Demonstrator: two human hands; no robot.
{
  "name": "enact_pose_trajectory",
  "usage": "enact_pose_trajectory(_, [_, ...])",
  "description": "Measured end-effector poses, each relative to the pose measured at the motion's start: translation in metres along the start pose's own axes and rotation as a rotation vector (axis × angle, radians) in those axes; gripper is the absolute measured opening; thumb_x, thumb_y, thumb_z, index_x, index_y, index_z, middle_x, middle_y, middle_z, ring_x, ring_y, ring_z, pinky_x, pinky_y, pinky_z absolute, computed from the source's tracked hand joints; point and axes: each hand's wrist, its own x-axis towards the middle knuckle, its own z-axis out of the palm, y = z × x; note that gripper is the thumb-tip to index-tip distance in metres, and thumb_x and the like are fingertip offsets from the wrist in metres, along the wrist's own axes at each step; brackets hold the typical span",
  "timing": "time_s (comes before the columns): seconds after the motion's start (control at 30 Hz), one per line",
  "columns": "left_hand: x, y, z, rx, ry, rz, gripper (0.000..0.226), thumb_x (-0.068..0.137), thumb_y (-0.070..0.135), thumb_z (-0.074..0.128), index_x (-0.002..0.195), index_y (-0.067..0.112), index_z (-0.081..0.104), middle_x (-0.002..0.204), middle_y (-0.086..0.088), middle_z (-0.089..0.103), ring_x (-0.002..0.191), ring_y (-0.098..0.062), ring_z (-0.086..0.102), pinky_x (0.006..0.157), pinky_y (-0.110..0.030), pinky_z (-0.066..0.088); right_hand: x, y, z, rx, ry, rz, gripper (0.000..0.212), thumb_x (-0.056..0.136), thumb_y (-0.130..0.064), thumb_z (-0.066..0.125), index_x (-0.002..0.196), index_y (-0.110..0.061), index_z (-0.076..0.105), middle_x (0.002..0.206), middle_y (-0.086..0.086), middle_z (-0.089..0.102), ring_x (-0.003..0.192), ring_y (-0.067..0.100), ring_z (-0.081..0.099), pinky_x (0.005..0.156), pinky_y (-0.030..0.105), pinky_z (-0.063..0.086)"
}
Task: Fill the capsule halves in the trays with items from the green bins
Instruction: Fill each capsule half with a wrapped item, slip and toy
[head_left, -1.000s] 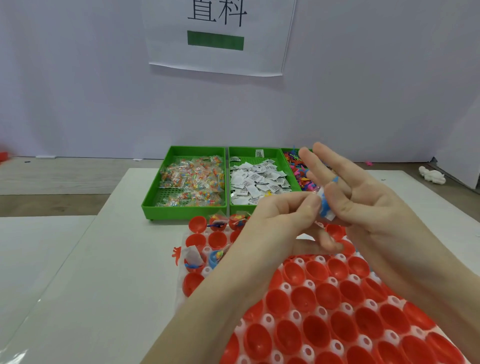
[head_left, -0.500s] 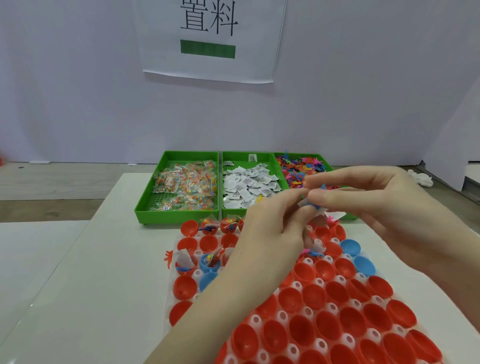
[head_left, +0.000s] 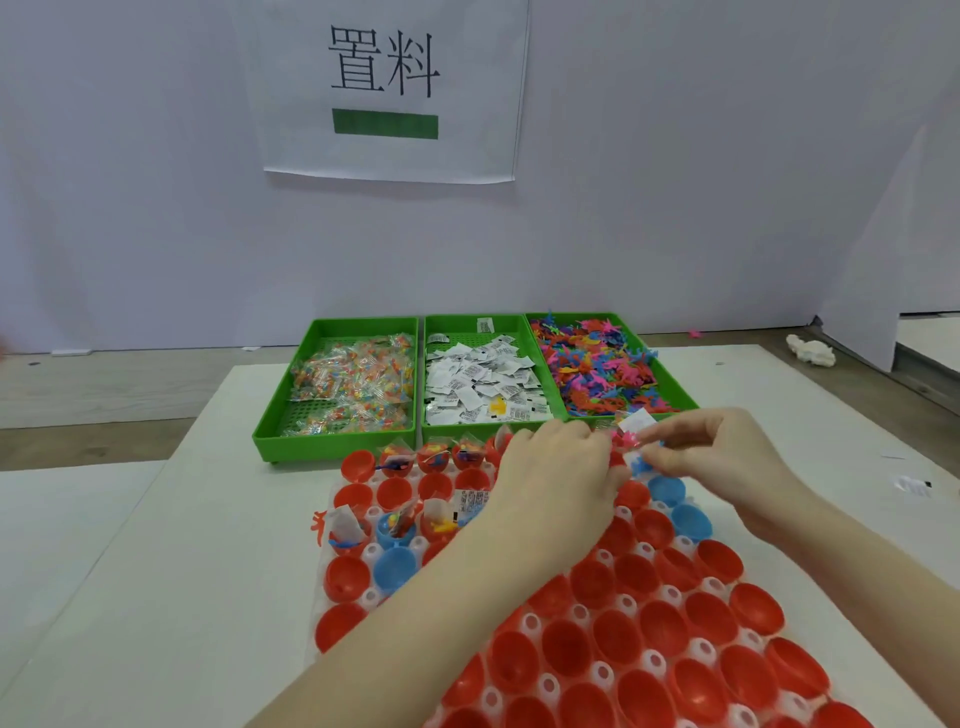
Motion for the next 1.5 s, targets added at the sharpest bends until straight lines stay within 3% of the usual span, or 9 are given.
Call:
enact_pose_trajectory(0.2, [-0.008,-0.02,-0.007,-0.08,0.172,-0.103,0.029,0.096,0.034,0.041,0.106,0.021,0.065,0.108,0.005,0.063,0.107,-0.016,0.052,0.091,-0.031,0.033,0.002,0.011,0.008,-0.33,-0.035,-0.153,0.022,0.074,0.004,0.07,0.067,-0.017,0.067,0.068,0.003,0.065,0.06,0.009,0.056,0.055,0.007,0.042])
enact_pose_trajectory(0.37, [-0.012,-0.064,-0.037,-0.348,0.463,-0.301,0.022,0.092,0.024,0.053,0.092,0.012,0.071,0.088,0.003,0.068,0.081,-0.013,0.059,0.082,-0.032,0.046,0.003,0.006,0.009,-0.509,-0.18,-0.188,0.021,0.07,-0.003,0.075,0.088,-0.014,0.073,0.079,-0.005,0.065,0.072,0.005,0.057,0.06,0.005,0.04])
enact_pose_trajectory(0.53, [-0.012,-0.131,-0.045,-0.408,0.511,-0.57,0.024,0.091,0.025,0.055,0.097,0.008,0.071,0.091,-0.004,0.068,0.082,-0.017,0.058,0.072,-0.027,0.042,0.01,-0.009,0.003,-0.593,-0.304,-0.12,0.023,0.068,-0.008,0.079,0.089,-0.015,0.074,0.08,-0.005,0.069,0.067,-0.002,0.06,0.062,0.006,0.045])
enact_pose_trajectory(0.73, [-0.019,-0.2,-0.03,-0.213,0.216,-0.697,0.031,0.093,0.029,0.05,0.114,0.011,0.065,0.115,-0.014,0.065,0.105,-0.031,0.057,0.085,-0.036,0.044,0.013,-0.017,-0.006,-0.717,-0.437,-0.186,0.025,0.069,-0.02,0.079,0.092,-0.028,0.074,0.078,-0.023,0.062,0.067,-0.007,0.056,0.062,0.009,0.044])
enact_pose_trajectory(0.93, [-0.016,-0.221,-0.014,0.052,-0.125,-0.728,0.045,0.089,0.052,0.05,0.126,0.027,0.055,0.133,-0.001,0.055,0.12,-0.025,0.049,0.092,-0.031,0.038,0.027,-0.021,-0.017,-0.612,-0.456,-0.154,0.026,0.062,-0.032,0.083,0.082,-0.036,0.067,0.078,-0.017,0.067,0.068,-0.005,0.061,0.058,0.007,0.044])
enact_pose_trajectory(1.1, [-0.014,-0.222,-0.01,-0.007,0.123,-0.749,0.03,0.079,0.042,0.07,0.101,0.022,0.068,0.103,0.001,0.069,0.101,-0.022,0.058,0.082,-0.032,0.038,0.059,-0.012,-0.012,-0.429,-0.204,-0.166,0.012,0.069,-0.031,0.078,0.075,-0.022,0.075,0.07,-0.007,0.071,0.062,0.001,0.063,0.061,0.012,0.049])
enact_pose_trajectory(1.2, [-0.013,-0.215,-0.009,-0.03,0.242,-0.723,0.026,0.076,0.032,0.074,0.097,0.019,0.067,0.084,0.003,0.06,0.089,-0.022,0.053,0.071,-0.031,0.019,0.089,-0.003,-0.003,-0.444,-0.043,-0.155,0.016,0.08,-0.022,0.071,0.088,-0.009,0.074,0.087,0.004,0.072,0.075,0.012,0.061,0.076,0.026,0.049])
enact_pose_trajectory(1.33, [-0.015,-0.21,-0.009,-0.137,0.415,-0.683,0.016,0.076,0.021,0.075,0.09,0.014,0.07,0.077,0.002,0.058,0.087,-0.024,0.053,0.07,-0.031,0.019,0.12,0.002,0.014,-0.618,-0.109,-0.18,0.028,0.085,-0.021,0.066,0.108,-0.007,0.066,0.112,0.009,0.066,0.092,0.015,0.056,0.081,0.024,0.04])
enact_pose_trajectory(1.5, [-0.021,-0.2,-0.014,-0.299,0.8,-0.622,0.011,0.08,0.018,0.07,0.089,0.011,0.073,0.084,-0.007,0.062,0.081,-0.017,0.055,0.071,-0.023,0.03,0.137,0.004,0.039,-0.64,-0.097,-0.194,0.034,0.084,-0.028,0.067,0.111,-0.007,0.065,0.114,0.009,0.065,0.098,0.019,0.057,0.081,0.025,0.04])
